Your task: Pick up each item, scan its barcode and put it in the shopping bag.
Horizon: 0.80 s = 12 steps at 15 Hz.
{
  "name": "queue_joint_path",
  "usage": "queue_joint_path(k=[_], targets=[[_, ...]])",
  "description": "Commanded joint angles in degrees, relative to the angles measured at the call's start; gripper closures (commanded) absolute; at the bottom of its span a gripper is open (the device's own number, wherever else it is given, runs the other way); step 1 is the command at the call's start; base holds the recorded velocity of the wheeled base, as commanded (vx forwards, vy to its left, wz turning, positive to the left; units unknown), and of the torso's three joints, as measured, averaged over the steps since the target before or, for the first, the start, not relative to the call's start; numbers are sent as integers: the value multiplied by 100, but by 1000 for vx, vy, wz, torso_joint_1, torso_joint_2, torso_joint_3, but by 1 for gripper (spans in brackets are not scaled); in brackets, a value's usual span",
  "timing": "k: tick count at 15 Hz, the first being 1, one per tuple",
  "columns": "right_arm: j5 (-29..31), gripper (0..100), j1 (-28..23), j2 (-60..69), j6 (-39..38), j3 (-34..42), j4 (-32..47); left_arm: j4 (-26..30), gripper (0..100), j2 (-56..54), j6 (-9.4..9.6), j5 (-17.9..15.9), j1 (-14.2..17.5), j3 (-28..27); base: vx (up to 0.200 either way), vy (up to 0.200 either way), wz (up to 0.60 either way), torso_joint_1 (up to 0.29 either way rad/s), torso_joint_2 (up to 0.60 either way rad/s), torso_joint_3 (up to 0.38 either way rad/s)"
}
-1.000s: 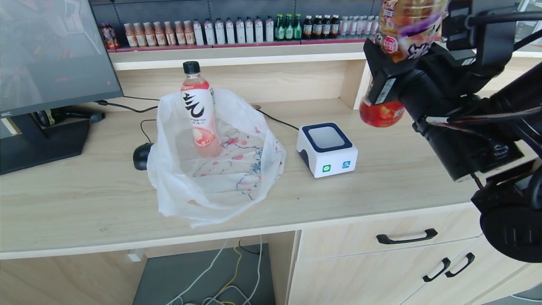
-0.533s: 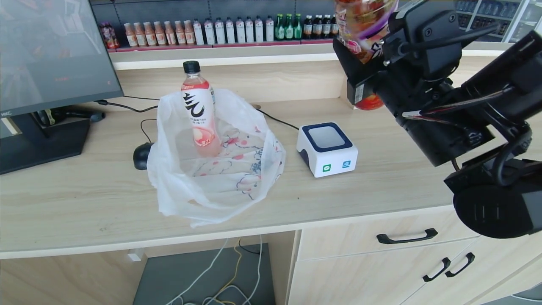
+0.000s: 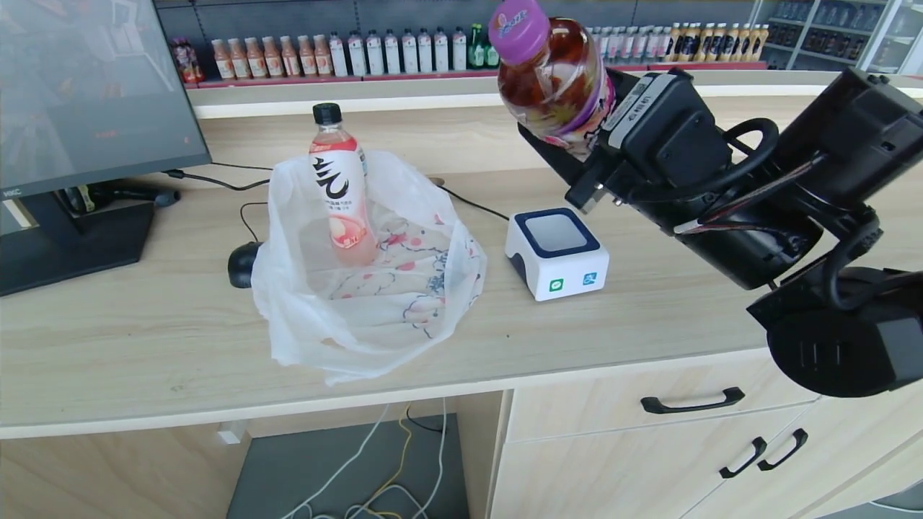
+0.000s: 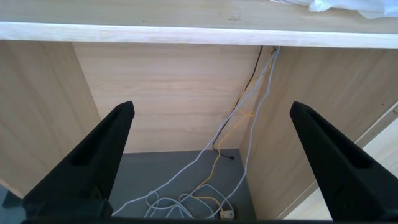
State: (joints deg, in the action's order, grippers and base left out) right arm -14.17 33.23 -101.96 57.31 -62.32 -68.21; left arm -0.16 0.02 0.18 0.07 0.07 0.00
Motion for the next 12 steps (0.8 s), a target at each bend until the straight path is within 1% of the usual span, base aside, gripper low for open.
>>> queue_joint_path(k=[1, 2, 4, 8, 10, 12], targets=[[-297, 100, -212, -105, 158, -35, 0, -2, 0, -2, -1, 1, 1, 0, 0, 0, 0, 0, 0, 0], [-552, 100, -396, -131, 255, -26, 0, -2, 0, -2, -1, 1, 1, 0, 0, 0, 0, 0, 0, 0], [-921, 100, -581, -263, 395, -35, 27, -2, 0, -2, -1, -7, 1, 0, 0, 0, 0, 0, 0, 0], [-1370, 100, -651, -439, 448, -105, 27, -2, 0, -2, -1, 1, 1, 0, 0, 0, 0, 0, 0, 0], [-1774, 100, -642, -562, 509, -131, 27, -2, 0, -2, -1, 1, 1, 0, 0, 0, 0, 0, 0, 0], [-1976, 100, -642, -562, 527, -105, 27, -2, 0, -2, -1, 1, 1, 0, 0, 0, 0, 0, 0, 0]])
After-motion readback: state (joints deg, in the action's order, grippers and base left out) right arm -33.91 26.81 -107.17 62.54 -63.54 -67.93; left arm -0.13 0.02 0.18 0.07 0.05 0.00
